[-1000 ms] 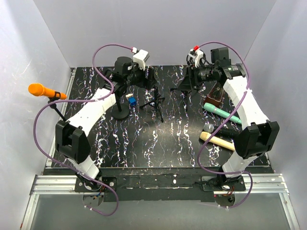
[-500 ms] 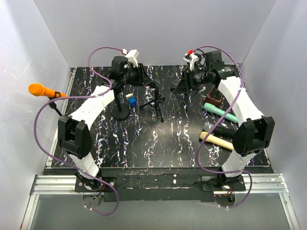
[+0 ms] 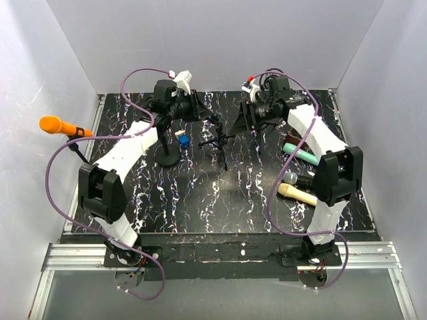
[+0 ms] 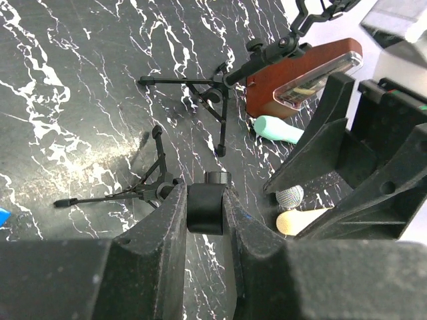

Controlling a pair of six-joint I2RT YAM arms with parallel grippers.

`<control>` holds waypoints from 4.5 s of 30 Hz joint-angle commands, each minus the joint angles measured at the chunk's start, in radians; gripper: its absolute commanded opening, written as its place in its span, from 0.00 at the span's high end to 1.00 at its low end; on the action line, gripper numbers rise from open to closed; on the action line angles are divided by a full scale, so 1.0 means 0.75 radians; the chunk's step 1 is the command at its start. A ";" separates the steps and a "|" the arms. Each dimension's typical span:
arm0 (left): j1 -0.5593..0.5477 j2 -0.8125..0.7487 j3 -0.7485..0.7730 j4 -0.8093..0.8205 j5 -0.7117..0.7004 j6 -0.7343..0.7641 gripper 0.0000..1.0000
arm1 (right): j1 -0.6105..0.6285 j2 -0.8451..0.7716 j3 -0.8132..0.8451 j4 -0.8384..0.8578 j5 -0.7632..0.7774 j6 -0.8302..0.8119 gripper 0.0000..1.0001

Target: Remove the microphone from the stand

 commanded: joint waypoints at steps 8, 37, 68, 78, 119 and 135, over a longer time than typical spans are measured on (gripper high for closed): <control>-0.049 -0.036 0.033 -0.097 -0.123 -0.138 1.00 | 0.001 0.051 -0.099 0.166 -0.060 0.263 0.38; -0.025 0.019 0.019 -0.185 -0.266 -0.232 1.00 | 0.054 0.279 0.069 0.318 -0.054 0.394 0.56; 0.018 -0.059 -0.086 -0.128 -0.236 -0.238 1.00 | 0.492 -0.012 -1.328 2.745 0.852 -1.856 0.30; 0.020 -0.075 -0.098 -0.114 -0.234 -0.232 1.00 | 0.439 -0.568 -1.177 1.569 0.838 -1.179 0.12; 0.063 -0.042 -0.100 -0.103 -0.203 -0.267 1.00 | 0.075 0.109 -0.107 0.381 0.222 0.484 0.29; 0.070 -0.049 -0.114 -0.081 -0.187 -0.267 1.00 | 0.128 0.154 -0.084 0.332 0.522 0.435 0.29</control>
